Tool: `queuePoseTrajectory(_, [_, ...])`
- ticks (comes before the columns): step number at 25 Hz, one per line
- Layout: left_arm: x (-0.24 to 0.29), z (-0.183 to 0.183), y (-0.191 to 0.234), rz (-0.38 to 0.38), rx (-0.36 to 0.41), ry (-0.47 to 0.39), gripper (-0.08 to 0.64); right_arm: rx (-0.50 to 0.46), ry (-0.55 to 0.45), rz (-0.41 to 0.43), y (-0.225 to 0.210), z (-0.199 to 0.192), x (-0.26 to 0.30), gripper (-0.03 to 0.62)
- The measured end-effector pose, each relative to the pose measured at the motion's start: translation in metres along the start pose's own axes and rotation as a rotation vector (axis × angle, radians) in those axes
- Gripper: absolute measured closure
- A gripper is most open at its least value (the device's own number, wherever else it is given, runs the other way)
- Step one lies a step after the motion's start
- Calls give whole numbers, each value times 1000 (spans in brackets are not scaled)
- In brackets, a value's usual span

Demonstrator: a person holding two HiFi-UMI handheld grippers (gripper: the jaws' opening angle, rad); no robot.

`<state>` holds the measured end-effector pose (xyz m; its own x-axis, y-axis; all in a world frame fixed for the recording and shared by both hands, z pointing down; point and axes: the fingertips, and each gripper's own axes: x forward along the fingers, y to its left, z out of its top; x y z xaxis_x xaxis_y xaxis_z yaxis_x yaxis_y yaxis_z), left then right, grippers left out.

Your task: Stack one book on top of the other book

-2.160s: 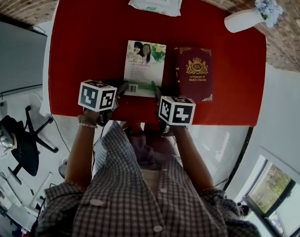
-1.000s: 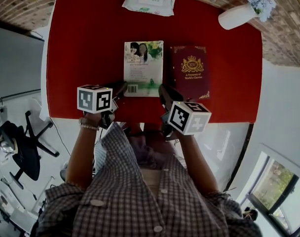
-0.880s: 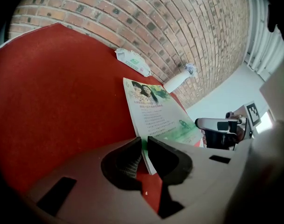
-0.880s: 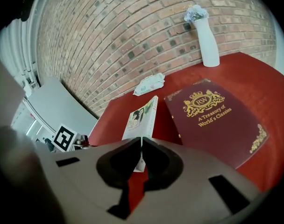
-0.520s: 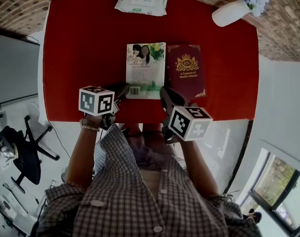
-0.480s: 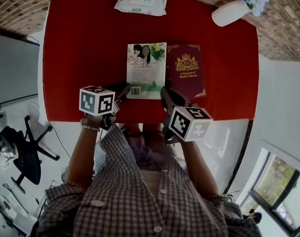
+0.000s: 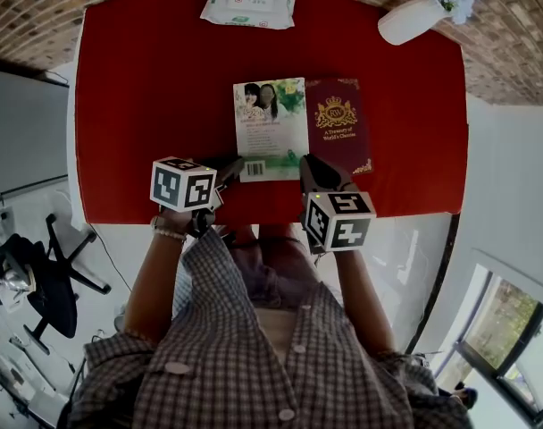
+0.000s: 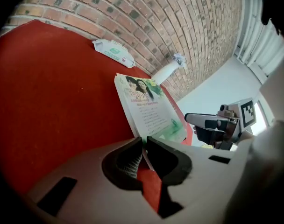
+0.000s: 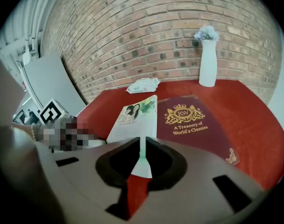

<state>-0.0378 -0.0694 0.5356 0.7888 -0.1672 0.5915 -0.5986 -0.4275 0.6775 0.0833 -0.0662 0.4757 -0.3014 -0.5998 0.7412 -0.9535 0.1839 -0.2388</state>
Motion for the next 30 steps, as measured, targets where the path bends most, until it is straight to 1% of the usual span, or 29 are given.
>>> queuePoseTrajectory(1, [0, 0, 0, 1, -2, 3, 522, -2, 12, 12, -1, 1, 1, 529])
queuePoseTrajectory(2, [0, 0, 1, 1, -3, 5, 522, 7, 27, 30, -2, 1, 3, 449])
queuePoseTrajectory(3, [0, 0, 1, 0, -5, 7, 522, 17, 40, 44, -3, 1, 4, 421])
queuePoseTrajectory(4, [1, 0, 1, 0, -7, 8, 522, 31, 50, 54, -4, 0, 4, 413])
queuePoseTrajectory(5, [1, 0, 1, 1, -8, 10, 522, 59, 53, 65, -3, -1, 1, 410])
queuePoseTrajectory(6, [1, 0, 1, 2, -9, 13, 522, 110, 51, 82, -2, -3, -5, 403])
queuePoseTrajectory(8, [2, -1, 1, 3, -12, 19, 522, 251, 44, 118, 3, -13, -21, 402])
queuePoseTrajectory(10, [1, -1, 2, 1, -18, 24, 522, 356, 52, 135, 9, -30, -31, 403])
queuePoseTrajectory(14, [1, 0, 2, -5, -22, 27, 522, 463, 90, 111, 13, -59, -28, 399])
queuePoseTrajectory(18, [2, -1, 1, -14, -23, 35, 522, 607, 37, 134, 12, -73, -9, 394])
queuePoseTrajectory(21, [1, -1, 0, -16, -21, 37, 522, 679, -13, 145, 13, -71, 3, 391])
queuePoseTrajectory(25, [3, -2, 0, -13, -9, 42, 522, 727, -63, 131, 12, -68, 13, 380])
queuePoseTrajectory(29, [3, -2, 0, -19, -3, 52, 522, 768, -115, 138, 12, -63, 28, 382])
queuePoseTrajectory(30, [3, -2, 0, -20, -1, 55, 522, 771, -132, 143, 12, -60, 30, 431])
